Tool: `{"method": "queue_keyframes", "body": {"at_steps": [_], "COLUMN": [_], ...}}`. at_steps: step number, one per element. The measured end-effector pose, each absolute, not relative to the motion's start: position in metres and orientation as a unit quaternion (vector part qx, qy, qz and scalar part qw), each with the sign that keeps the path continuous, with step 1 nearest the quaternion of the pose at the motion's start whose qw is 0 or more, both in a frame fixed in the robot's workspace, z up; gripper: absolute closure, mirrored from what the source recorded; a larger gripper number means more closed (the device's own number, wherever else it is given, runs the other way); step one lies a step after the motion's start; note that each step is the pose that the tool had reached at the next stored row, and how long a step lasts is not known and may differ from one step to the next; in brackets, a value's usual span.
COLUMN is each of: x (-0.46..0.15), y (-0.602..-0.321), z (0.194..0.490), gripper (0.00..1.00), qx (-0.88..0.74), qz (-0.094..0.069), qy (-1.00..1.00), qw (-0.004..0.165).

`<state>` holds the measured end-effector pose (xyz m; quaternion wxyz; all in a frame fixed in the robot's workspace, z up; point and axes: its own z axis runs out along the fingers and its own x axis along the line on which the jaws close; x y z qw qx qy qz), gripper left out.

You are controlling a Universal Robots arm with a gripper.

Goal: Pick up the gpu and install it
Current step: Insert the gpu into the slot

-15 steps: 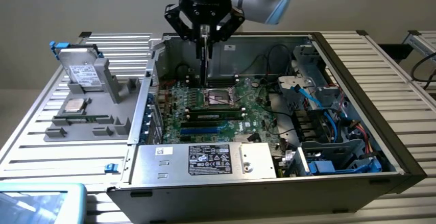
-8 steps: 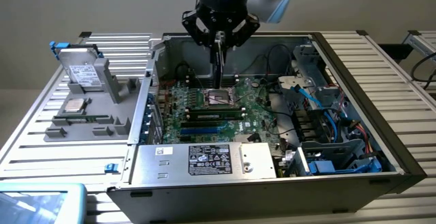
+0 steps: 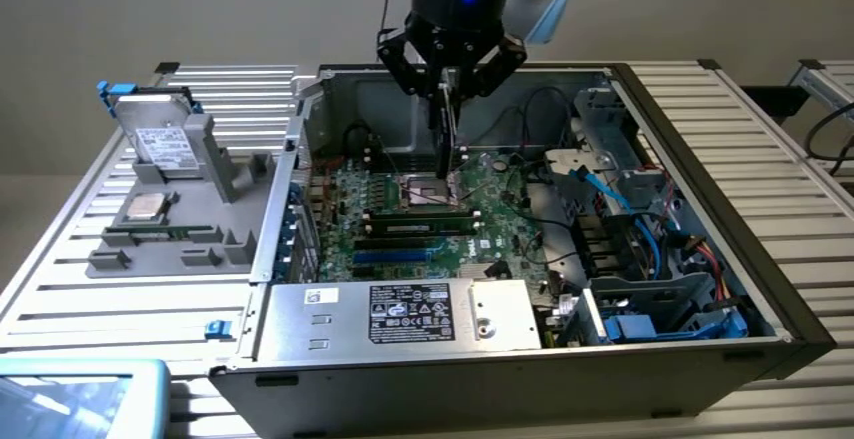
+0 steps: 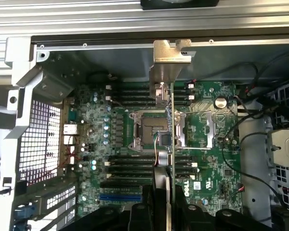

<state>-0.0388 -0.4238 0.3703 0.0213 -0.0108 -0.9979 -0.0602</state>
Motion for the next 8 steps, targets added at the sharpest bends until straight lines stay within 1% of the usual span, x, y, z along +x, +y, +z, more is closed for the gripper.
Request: {"method": "queue_keyframes", "body": {"at_steps": [8], "x": [-0.0388], "y": [-0.4238], "z": [0.3699], "gripper": [0.72], "qx": [0.053], "qz": [-0.059], "qy": [-0.996], "qw": [0.025]}}
